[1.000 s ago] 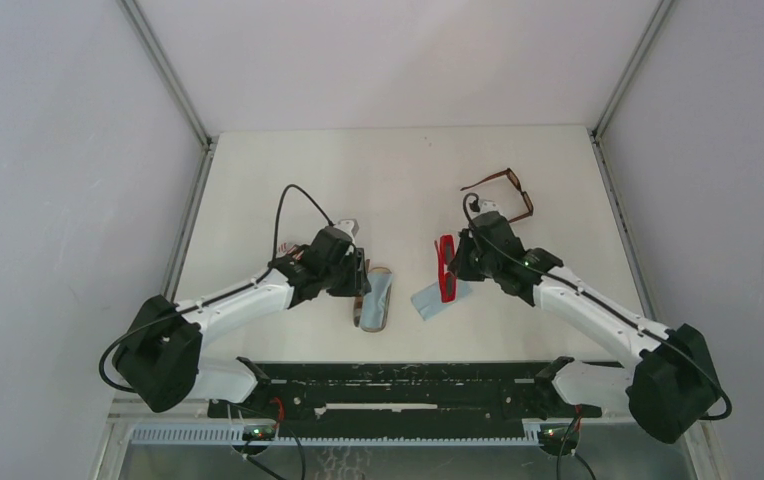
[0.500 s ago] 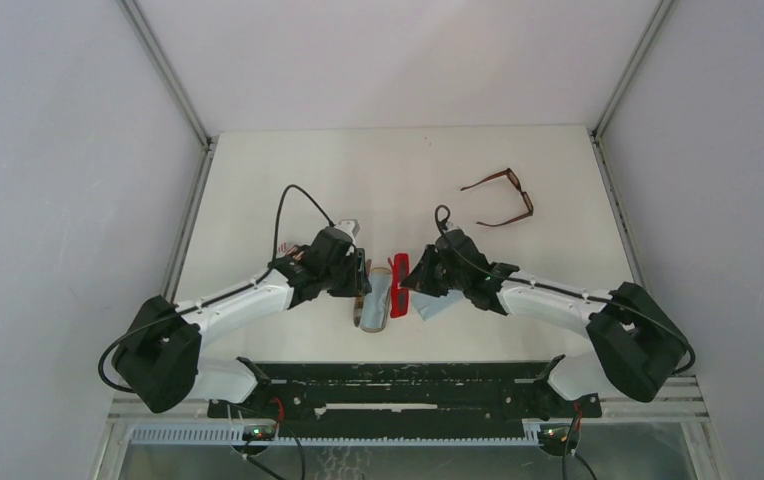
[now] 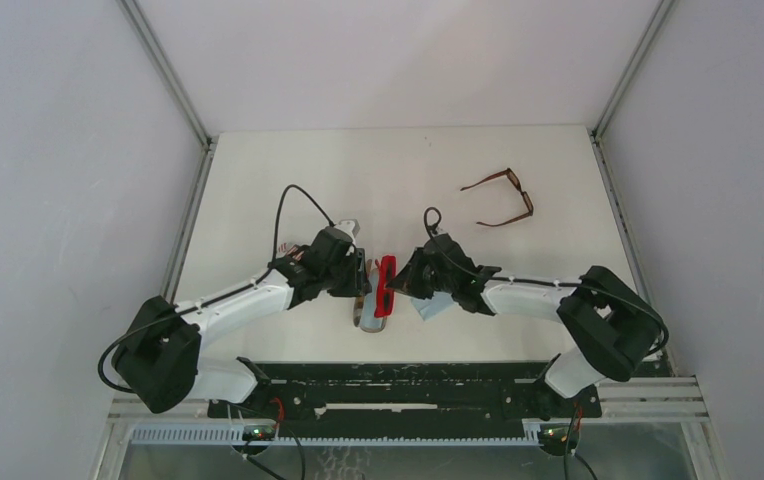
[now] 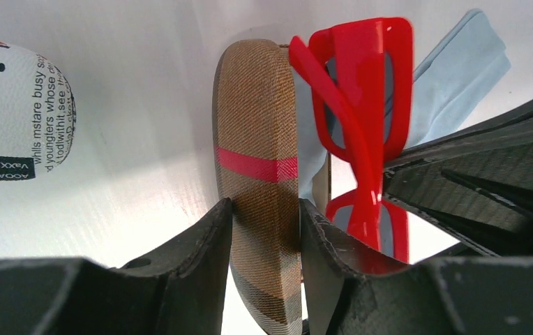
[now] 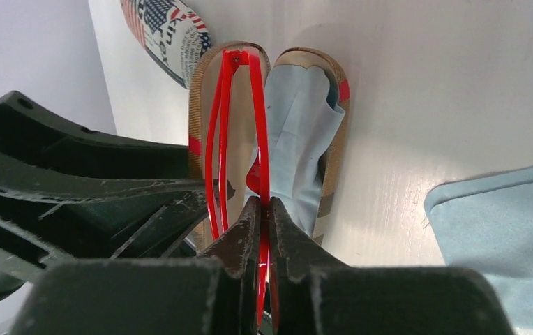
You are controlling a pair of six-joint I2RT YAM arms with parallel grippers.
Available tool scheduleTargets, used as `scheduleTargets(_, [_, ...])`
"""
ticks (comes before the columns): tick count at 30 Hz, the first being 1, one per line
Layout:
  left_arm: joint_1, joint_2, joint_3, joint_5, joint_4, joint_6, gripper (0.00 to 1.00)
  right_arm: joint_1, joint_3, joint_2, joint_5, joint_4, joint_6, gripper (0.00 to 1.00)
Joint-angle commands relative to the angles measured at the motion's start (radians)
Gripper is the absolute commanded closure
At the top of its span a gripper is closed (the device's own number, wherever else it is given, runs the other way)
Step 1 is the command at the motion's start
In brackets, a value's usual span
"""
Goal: Organize the sunglasses
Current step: Place the sunglasses in the sunglasses case.
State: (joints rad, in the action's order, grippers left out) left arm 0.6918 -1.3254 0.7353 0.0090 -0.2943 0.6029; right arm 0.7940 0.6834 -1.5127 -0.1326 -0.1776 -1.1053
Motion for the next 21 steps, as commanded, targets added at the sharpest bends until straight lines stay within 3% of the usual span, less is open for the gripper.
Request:
scheduleTargets(1, [0.007, 0.025, 0.036, 0.028, 0.02, 0.014, 0.57, 0.018, 0.034, -0.04, 0.015, -0.075, -0.033, 1.0])
scheduleTargets(21, [0.008, 0.028, 0.04, 0.028, 0.012, 0.014, 0.57, 0.047, 0.095, -0.168, 0.007, -0.087, -0.03, 1.0])
